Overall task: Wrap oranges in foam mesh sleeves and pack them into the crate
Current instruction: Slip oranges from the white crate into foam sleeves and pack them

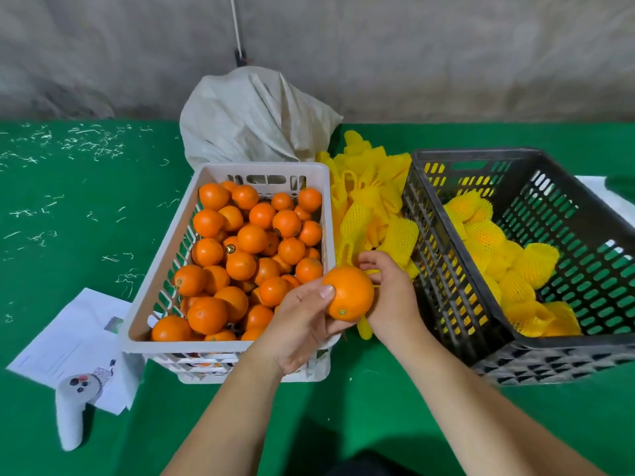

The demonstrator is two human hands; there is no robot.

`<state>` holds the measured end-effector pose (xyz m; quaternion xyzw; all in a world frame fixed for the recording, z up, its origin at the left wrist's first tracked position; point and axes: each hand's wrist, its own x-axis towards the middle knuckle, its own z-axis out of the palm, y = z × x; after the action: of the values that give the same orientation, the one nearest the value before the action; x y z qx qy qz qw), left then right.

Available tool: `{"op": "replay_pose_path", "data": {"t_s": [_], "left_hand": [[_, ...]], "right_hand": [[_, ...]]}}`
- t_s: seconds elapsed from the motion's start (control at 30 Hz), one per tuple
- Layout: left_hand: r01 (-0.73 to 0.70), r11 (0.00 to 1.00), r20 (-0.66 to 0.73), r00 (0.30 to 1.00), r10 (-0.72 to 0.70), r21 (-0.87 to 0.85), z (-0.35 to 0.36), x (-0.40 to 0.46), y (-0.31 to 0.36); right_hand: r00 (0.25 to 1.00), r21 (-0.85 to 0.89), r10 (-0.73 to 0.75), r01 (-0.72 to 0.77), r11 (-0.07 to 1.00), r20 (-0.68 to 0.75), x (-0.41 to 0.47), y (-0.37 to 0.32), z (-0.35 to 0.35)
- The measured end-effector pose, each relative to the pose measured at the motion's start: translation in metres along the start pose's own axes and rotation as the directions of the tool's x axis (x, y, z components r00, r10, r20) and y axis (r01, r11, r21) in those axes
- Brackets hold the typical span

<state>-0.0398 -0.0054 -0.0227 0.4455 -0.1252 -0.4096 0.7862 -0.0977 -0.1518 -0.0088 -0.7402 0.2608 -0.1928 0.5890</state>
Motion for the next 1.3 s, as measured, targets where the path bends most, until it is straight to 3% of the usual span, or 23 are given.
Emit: {"op": "replay_pose_path", "data": {"t_s": [0.1, 0.23, 0.4, 0.47, 0.63, 0.77, 0.93, 1.13, 1.3], "left_hand": [[-0.053, 0.995, -0.081, 0.995, 0.06, 0.082, 0.004, 0.002, -0.005], [-0.125, 0.975, -0.177, 0.971, 0.158, 0.181, 0.011, 0.003, -0.008], [-0.21, 0.954, -0.168, 0.954, 0.248, 0.213, 0.01, 0.002, -0.014], [-0.226, 0.941, -0.154, 0.95, 0.27, 0.253, 0.01, 0.001, -0.016], [-0.234, 0.939, -0.219, 0.931, 0.291, 0.252, 0.014, 0.003, -0.017], [-0.171, 0.972, -0.301, 0.93, 0.213, 0.159, 0.016, 0.004, -0.015], [-0.104, 0.967, -0.215, 0.964, 0.155, 0.234, 0.013, 0.003, -0.013], [-0.218, 0.916, 0.014, 0.974, 0.227, 0.337, 0.021, -0.001, -0.013], [-0.163, 0.941, -0.016, 0.984, 0.176, 0.298, 0.028, -0.004, -0.013]], "right_hand": [[0.997, -0.068, -0.077, 0.076, 0.995, -0.022, -0.003, 0.0, -0.011], [0.991, -0.015, -0.122, 0.122, 0.992, -0.055, -0.009, -0.001, -0.022], [0.931, -0.333, -0.359, 0.319, 0.888, -0.066, -0.028, 0.0, -0.023], [0.903, -0.375, -0.424, 0.37, 0.85, -0.071, -0.034, -0.002, -0.025], [0.866, -0.392, -0.5, 0.454, 0.8, -0.016, -0.045, -0.009, -0.024], [0.805, -0.468, -0.591, 0.545, 0.696, 0.058, -0.049, -0.015, -0.017], [0.836, -0.44, -0.546, 0.511, 0.738, 0.056, -0.053, -0.01, -0.007], [0.885, -0.404, -0.465, 0.434, 0.805, 0.023, -0.045, -0.015, -0.029], [0.875, -0.378, -0.484, 0.449, 0.81, 0.002, -0.045, -0.024, -0.038]]}}
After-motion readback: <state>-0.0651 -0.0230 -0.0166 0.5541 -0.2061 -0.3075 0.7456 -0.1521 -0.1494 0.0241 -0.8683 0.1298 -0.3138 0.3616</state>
